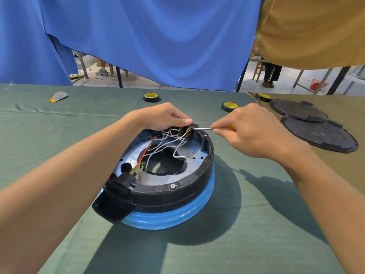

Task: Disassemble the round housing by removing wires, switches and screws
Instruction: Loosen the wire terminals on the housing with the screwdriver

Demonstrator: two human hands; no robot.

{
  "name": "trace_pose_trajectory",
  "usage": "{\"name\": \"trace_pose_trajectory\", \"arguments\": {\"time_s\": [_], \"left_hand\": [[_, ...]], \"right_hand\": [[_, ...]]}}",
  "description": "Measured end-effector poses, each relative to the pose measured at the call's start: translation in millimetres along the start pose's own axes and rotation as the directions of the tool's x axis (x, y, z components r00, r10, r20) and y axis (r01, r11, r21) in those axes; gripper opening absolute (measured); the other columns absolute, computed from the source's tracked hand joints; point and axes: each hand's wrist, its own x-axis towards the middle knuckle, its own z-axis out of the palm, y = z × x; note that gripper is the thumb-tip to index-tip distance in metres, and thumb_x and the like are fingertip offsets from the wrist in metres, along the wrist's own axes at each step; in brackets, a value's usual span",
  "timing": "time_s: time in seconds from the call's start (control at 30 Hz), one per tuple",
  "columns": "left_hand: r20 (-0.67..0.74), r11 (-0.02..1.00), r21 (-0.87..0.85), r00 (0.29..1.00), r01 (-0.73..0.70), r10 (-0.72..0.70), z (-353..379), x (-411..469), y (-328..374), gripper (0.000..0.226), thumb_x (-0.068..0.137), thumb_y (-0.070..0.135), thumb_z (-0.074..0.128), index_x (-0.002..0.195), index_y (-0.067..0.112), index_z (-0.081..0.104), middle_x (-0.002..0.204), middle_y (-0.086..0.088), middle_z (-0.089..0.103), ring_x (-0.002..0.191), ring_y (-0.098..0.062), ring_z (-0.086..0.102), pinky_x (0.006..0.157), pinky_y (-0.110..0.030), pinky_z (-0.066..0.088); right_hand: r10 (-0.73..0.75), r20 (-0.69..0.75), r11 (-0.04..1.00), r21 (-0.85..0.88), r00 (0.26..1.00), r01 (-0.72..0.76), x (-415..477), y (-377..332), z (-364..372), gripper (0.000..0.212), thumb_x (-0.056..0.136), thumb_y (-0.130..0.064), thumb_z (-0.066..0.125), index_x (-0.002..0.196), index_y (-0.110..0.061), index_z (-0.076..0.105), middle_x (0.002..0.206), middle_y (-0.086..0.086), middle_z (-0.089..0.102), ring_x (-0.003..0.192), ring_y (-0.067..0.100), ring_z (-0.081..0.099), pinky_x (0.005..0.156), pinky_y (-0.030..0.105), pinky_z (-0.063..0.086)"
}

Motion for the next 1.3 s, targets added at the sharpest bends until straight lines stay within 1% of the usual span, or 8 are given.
{"name": "trace_pose_trajectory", "arguments": {"time_s": [0.3,0.47,0.67,0.8,0.97,1.13,1.23,1.3], "left_hand": [[-0.005,1.0,0.009,1.0,0.007,-0.007,0,1,1,0.031,0.097,0.043,0.052,0.12,0.033,0.069,0.097,0.037,0.064,0.096,0.014,0.061,0.079,-0.005,0.041],[-0.002,1.0,-0.002,1.0,0.012,-0.012,-1,1,1,0.029,0.097,0.043,0.052,0.119,0.034,0.069,0.095,0.037,0.066,0.095,0.012,0.062,0.081,-0.007,0.043],[0.015,1.0,-0.011,1.0,0.017,-0.017,-1,0,2,0.03,0.097,0.043,0.051,0.119,0.034,0.069,0.099,0.033,0.067,0.095,0.009,0.064,0.084,-0.012,0.044],[0.013,1.0,-0.009,1.0,0.016,-0.016,-1,-1,2,0.031,0.097,0.042,0.051,0.121,0.032,0.069,0.094,0.036,0.066,0.096,0.01,0.063,0.085,-0.009,0.043],[0.007,1.0,0.005,1.0,0.015,-0.015,-1,0,2,0.032,0.097,0.042,0.051,0.122,0.031,0.068,0.09,0.042,0.063,0.091,0.018,0.06,0.078,0.0,0.04],[-0.009,1.0,0.008,1.0,0.008,-0.008,0,1,0,0.03,0.097,0.042,0.052,0.119,0.033,0.07,0.098,0.038,0.065,0.098,0.01,0.062,0.089,-0.009,0.043],[-0.021,1.0,0.01,1.0,0.011,-0.011,0,1,0,0.027,0.096,0.044,0.053,0.116,0.037,0.07,0.092,0.041,0.064,0.091,0.015,0.061,0.08,-0.004,0.042],[-0.025,1.0,0.001,1.0,0.016,-0.016,0,1,0,0.028,0.095,0.045,0.054,0.117,0.038,0.07,0.089,0.042,0.064,0.089,0.017,0.061,0.078,-0.004,0.041]], "right_hand": [[0.0,-0.018,1.0,0.009,1.0,0.001,-6,-8,12,0.025,0.094,-0.04,0.048,0.103,-0.03,0.068,0.085,0.002,0.07,0.084,0.036,0.059,0.07,0.043,0.052],[0.005,-0.031,1.0,0.006,1.0,-0.005,-8,-10,14,0.026,0.095,-0.041,0.046,0.104,-0.032,0.069,0.09,0.001,0.071,0.088,0.035,0.06,0.07,0.043,0.053],[-0.006,-0.087,1.0,0.003,0.996,0.006,-9,-7,14,0.026,0.095,-0.039,0.049,0.1,-0.027,0.071,0.075,0.001,0.068,0.077,0.033,0.058,0.065,0.042,0.052],[0.0,-0.07,1.0,-0.015,0.998,-0.001,-8,-9,16,0.027,0.096,-0.04,0.047,0.103,-0.029,0.07,0.083,0.0,0.068,0.084,0.033,0.058,0.067,0.041,0.051],[0.001,-0.032,0.992,-0.129,1.0,-0.005,-7,-15,11,0.029,0.098,-0.04,0.041,0.109,-0.033,0.067,0.089,0.002,0.064,0.087,0.035,0.058,0.064,0.034,0.044],[-0.042,0.023,0.945,-0.323,0.999,0.047,2,-28,-1,0.023,0.096,-0.034,0.044,0.101,-0.033,0.067,0.092,0.001,0.063,0.086,0.034,0.06,0.057,0.031,0.031],[0.001,0.119,0.989,-0.146,0.993,0.017,19,-20,-15,0.022,0.092,-0.035,0.054,0.107,-0.041,0.07,0.108,-0.001,0.068,0.1,0.031,0.06,0.068,0.033,0.041],[-0.006,0.225,1.0,0.008,0.974,0.004,34,-9,-23,0.018,0.09,-0.032,0.062,0.103,-0.037,0.074,0.093,-0.017,0.07,0.097,0.017,0.062,0.074,0.031,0.048]]}}
